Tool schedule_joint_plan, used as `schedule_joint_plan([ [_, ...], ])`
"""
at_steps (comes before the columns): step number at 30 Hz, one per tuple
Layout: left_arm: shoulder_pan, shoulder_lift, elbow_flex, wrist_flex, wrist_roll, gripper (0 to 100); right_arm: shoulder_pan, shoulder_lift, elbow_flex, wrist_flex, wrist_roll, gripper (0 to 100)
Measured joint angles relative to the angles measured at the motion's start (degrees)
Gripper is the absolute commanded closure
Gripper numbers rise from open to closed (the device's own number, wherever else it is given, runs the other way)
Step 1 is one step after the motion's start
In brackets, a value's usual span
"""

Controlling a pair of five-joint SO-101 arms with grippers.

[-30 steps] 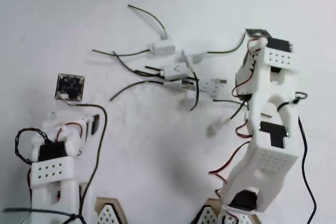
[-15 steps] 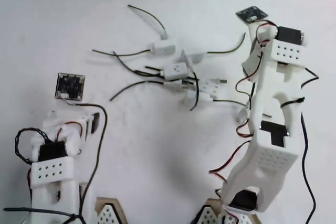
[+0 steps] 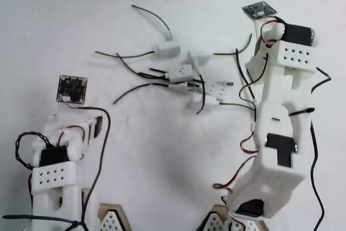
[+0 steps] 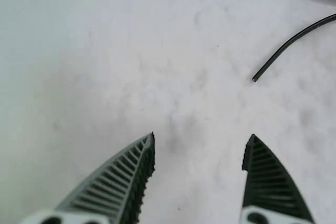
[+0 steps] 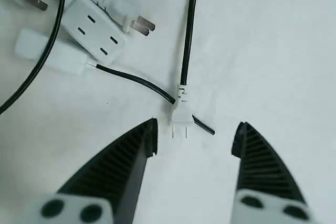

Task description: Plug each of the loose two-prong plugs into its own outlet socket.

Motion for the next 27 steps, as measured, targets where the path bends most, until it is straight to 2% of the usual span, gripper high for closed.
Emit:
schedule_joint_plan([
  [10,0.0,0.0,0.0,0.0,0.0,73,0.0,-12.0,19.2,-1.8,0.4,76.9],
  [17,0.0,0.0,0.0,0.0,0.0,73,1.0,-10.8,28.2,-7.6,10.5,76.9],
  [22,0.0,0.0,0.0,0.0,0.0,73,4.7,-4.1,28.5,-12.4,15.2,76.9],
  [27,0.0,0.0,0.0,0.0,0.0,73,4.7,0.9,28.5,-12.9,20.4,76.9],
])
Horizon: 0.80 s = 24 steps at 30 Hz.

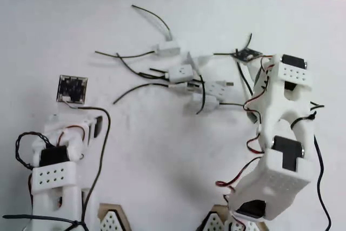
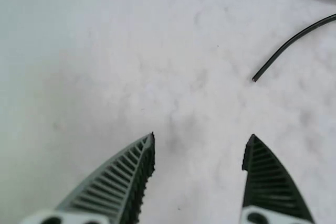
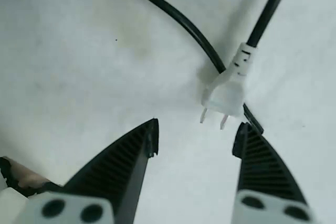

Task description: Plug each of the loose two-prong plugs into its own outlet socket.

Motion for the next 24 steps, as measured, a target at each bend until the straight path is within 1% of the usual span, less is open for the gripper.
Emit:
schedule_joint_plan([
  [4,0.0,0.0,0.0,0.0,0.0,73,0.1,0.8,0.0,0.0,2.8,76.9],
  [7,0.0,0.0,0.0,0.0,0.0,73,0.1,0.8,0.0,0.0,3.3,76.9],
  [24,0.0,0.0,0.0,0.0,0.0,73,-1.4,-0.3,0.1,1.6,3.5,76.9],
])
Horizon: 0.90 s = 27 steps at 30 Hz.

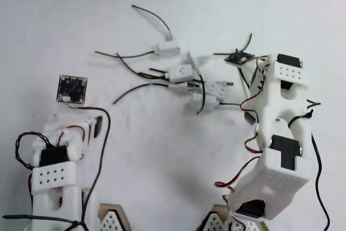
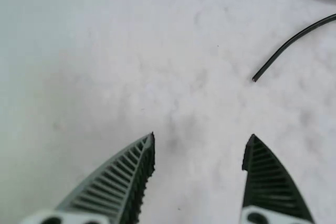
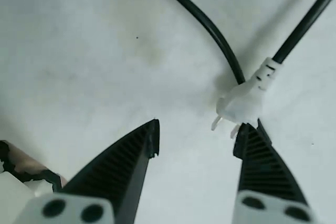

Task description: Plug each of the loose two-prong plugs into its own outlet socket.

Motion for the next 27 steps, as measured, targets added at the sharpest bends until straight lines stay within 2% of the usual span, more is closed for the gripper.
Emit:
schedule_joint_plan([
  [9,0.0,0.0,0.0,0.0,0.0,73,0.4,5.5,-0.3,-2.5,0.0,77.3],
  [14,0.0,0.0,0.0,0.0,0.0,73,1.8,6.5,-0.5,-4.7,0.0,82.7],
  [22,0.0,0.0,0.0,0.0,0.0,73,4.0,8.0,-1.1,-10.2,0.0,80.7],
  [27,0.0,0.0,0.0,0.0,0.0,73,4.1,8.6,-0.5,-10.1,0.0,80.3],
])
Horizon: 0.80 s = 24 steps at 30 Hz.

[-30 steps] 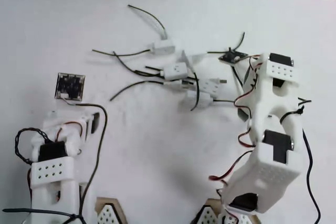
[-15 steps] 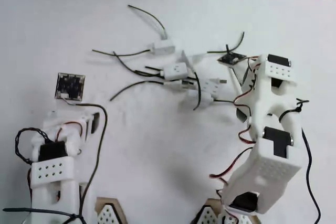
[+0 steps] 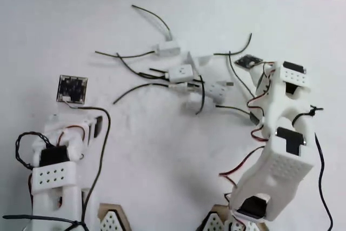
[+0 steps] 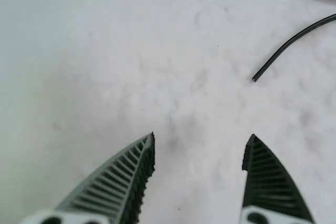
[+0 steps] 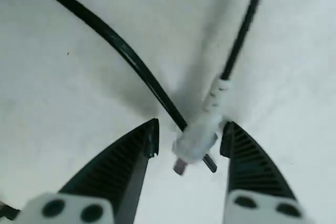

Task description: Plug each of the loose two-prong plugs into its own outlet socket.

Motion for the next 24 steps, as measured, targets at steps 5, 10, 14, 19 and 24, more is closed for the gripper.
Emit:
schedule_joint_plan([
  [5,0.0,0.0,0.0,0.0,0.0,73,0.1,0.1,-0.9,0.0,0.0,80.4],
  [10,0.0,0.0,0.0,0.0,0.0,73,0.0,0.1,-1.0,0.0,0.0,81.0],
  [14,0.0,0.0,0.0,0.0,0.0,73,0.0,0.1,-1.0,0.0,0.0,88.8],
  [19,0.0,0.0,0.0,0.0,0.0,73,0.1,0.1,-1.0,-0.4,0.0,93.7],
  [24,0.0,0.0,0.0,0.0,0.0,73,0.1,0.1,-1.0,-0.4,0.0,93.0],
])
